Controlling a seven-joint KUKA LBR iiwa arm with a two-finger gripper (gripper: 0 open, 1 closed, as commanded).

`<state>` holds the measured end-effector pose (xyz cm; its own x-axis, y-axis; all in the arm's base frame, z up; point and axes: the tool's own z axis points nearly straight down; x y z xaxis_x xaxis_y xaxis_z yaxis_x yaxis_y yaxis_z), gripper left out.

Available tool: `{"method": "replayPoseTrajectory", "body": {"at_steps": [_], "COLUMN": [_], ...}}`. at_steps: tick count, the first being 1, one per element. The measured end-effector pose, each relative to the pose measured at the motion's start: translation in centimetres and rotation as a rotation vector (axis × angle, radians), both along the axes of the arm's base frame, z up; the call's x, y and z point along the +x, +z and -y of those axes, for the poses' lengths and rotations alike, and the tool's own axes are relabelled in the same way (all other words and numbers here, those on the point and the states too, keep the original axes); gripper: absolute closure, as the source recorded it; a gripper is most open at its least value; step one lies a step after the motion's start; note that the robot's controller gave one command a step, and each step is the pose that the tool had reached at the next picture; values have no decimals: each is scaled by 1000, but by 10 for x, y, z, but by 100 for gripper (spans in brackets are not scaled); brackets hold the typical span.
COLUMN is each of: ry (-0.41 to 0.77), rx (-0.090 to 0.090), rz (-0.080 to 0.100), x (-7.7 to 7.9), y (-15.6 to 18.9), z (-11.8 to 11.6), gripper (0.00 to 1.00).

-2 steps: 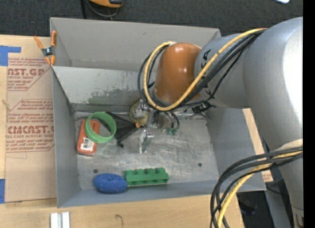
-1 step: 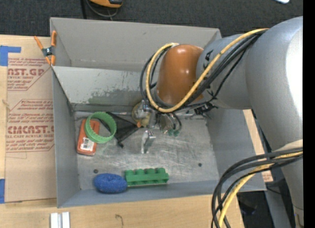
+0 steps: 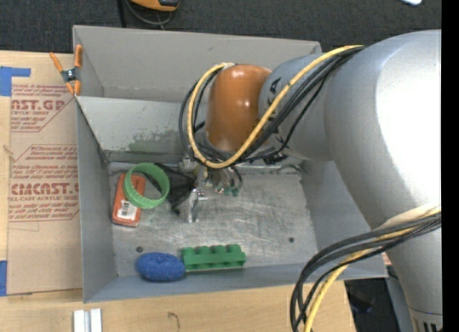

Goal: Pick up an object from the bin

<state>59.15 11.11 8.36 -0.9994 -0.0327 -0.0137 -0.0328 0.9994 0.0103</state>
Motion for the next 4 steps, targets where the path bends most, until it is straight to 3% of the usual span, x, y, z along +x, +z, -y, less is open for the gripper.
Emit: {"method": "replayPoseTrajectory", "body": {"at_steps": [1, 2, 3, 4], "ry": [-279, -279, -292, -258], "rx": [-3, -3, -8, -8], "rz": [-8, -8, -16, -11], "x": [-20, -20, -19, -19], "y": [-8, -8, 12, 30], "z": [-34, -34, -31, -28], "gripper": [100, 100, 100, 100]}}
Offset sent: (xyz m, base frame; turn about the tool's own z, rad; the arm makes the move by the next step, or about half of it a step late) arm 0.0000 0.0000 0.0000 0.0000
